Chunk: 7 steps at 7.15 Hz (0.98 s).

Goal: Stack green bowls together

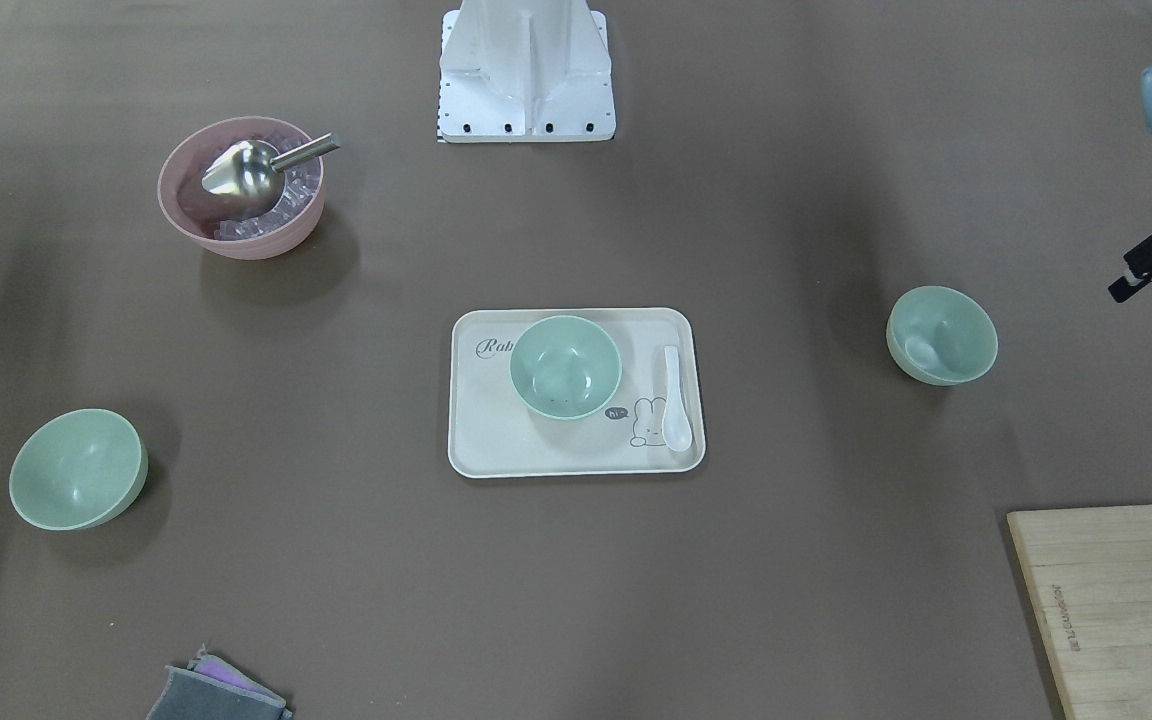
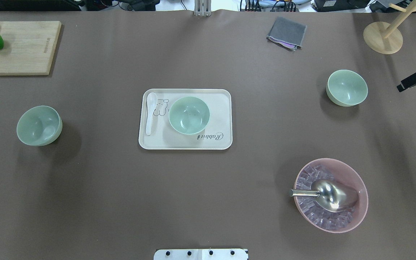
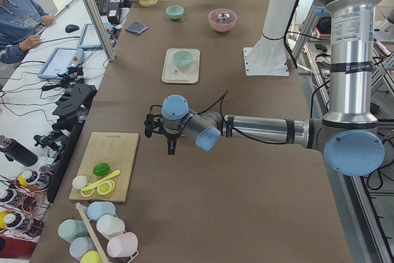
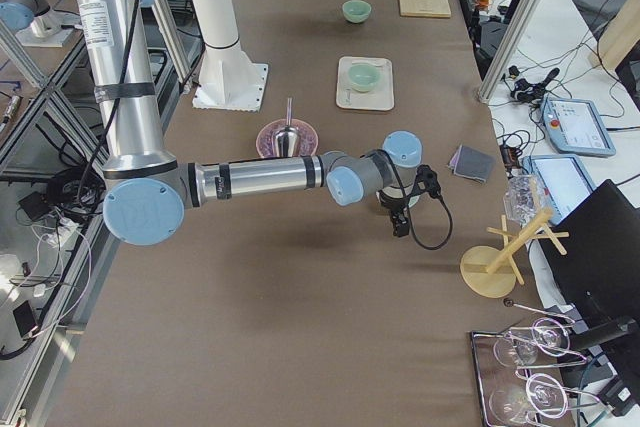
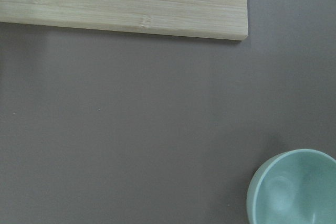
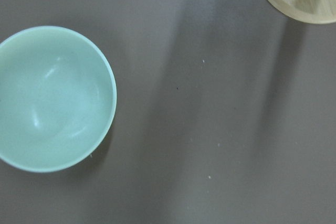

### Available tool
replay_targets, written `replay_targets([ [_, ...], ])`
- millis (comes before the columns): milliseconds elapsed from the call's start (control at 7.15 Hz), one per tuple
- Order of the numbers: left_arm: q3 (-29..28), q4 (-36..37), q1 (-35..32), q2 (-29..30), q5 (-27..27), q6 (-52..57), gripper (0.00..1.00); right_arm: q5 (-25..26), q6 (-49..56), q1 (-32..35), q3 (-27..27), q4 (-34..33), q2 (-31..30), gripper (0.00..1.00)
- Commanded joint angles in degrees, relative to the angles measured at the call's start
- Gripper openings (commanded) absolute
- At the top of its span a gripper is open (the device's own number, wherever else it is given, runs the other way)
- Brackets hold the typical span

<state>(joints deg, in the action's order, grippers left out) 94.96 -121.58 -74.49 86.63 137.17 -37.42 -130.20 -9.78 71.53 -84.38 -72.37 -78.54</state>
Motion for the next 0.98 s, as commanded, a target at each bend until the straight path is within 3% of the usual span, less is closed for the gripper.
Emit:
replay_targets([
  [0, 0.0, -0.1, 3.1, 1.2, -2.7, -2.1, 0.98, 1.0, -0.8, -2.2, 10.9, 0.0, 11.0, 1.00],
  [280, 0.0, -0.1, 6.8, 2.0, -3.5, -5.5, 0.98, 1.0, -4.2, -4.4, 14.1, 0.0, 14.9, 1.00],
  [839, 0.1, -0.1, 8.2, 3.2, -4.2, -8.0, 0.98, 1.0, -3.8, -5.9, 15.1, 0.2, 12.4, 0.97],
])
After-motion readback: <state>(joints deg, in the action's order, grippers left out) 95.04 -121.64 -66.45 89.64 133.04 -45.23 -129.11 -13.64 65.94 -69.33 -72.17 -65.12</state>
